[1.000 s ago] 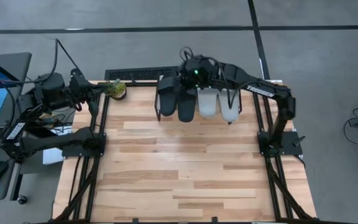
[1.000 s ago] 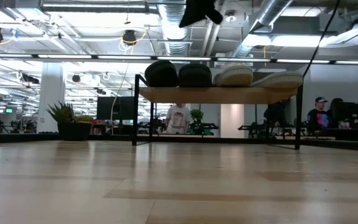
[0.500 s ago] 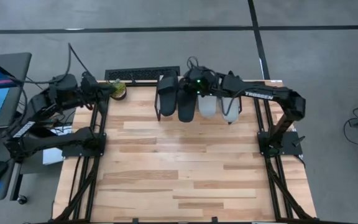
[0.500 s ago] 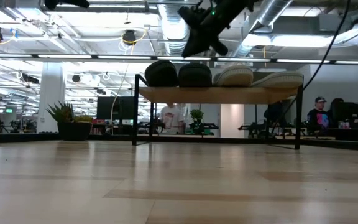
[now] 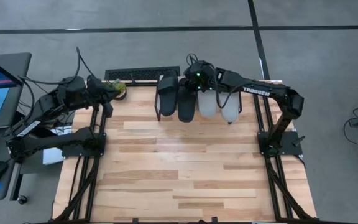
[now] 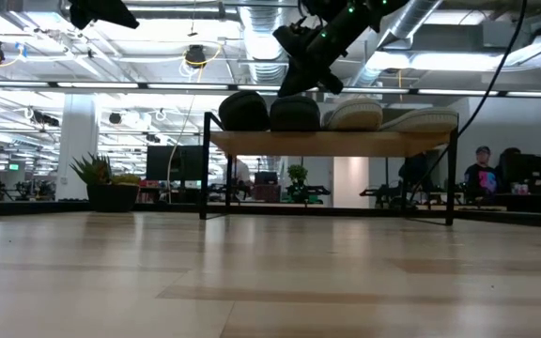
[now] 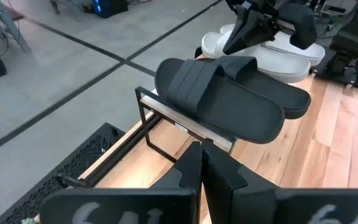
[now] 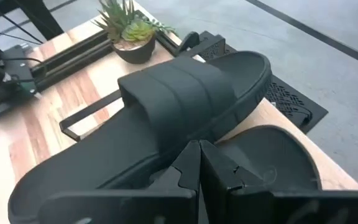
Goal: Pick and place slides into the shelf
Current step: Adjust the slides on the shelf
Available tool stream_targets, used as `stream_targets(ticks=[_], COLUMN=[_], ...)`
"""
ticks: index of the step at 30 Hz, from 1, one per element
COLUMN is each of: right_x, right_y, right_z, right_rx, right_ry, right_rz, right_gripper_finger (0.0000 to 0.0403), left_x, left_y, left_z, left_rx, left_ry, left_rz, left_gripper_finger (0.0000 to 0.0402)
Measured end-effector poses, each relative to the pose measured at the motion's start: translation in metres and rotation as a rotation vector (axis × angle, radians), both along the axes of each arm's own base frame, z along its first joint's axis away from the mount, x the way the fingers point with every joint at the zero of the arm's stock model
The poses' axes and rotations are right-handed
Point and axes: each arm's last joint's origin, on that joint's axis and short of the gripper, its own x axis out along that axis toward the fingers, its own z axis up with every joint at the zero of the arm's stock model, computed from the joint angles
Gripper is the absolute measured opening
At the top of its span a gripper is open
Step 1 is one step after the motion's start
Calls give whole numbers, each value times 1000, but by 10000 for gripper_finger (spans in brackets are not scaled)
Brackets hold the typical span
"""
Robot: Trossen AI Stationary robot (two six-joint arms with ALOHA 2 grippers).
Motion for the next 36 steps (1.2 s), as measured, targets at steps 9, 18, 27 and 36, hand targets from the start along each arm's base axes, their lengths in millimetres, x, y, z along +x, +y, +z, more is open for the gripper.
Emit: stream_targets(ticks=[9, 18, 27, 36], right_x=[0, 17, 41, 53], right_y=[-4, -7, -5, -7], right_z=[2, -15, -25, -25], right_rx=[-22, 13, 25, 24], right_ry=[-22, -10, 25, 65], right_rz=[31, 84, 145, 157], right_gripper_finger=[0, 0, 0, 0], left_x=[0, 0, 0, 0], left_y=[0, 0, 0, 0], left_z=[0, 0, 0, 0], left_rx=[0, 8, 7, 8], left_ry=[0, 5, 8, 10], left_rz=[0, -4, -4, -7], left_gripper_finger=[0, 0, 0, 0])
